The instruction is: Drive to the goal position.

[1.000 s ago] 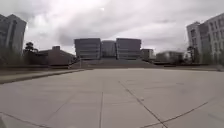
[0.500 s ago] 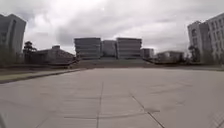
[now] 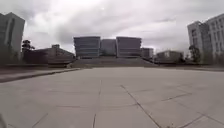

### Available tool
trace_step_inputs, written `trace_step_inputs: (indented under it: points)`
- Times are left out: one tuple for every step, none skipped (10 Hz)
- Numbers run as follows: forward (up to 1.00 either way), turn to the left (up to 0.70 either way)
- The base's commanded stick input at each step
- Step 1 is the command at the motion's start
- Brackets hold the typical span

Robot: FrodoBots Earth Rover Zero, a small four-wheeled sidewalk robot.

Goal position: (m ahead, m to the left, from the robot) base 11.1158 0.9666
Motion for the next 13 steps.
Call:
trace_step_inputs:
  points:
    - [1.0, 0.0]
    - [1.0, 0.0]
    - [1.0, 0.0]
    - [1.0, 0.0]
    - [1.0, 0.0]
    - [1.0, 0.0]
    - [1.0, 0.0]
    - [1.0, 0.0]
    - [1.0, 0.0]
    - [1.0, 0.0]
    - [1.0, 0.0]
    - [1.0, 0.0]
    - [1.0, 0.0]
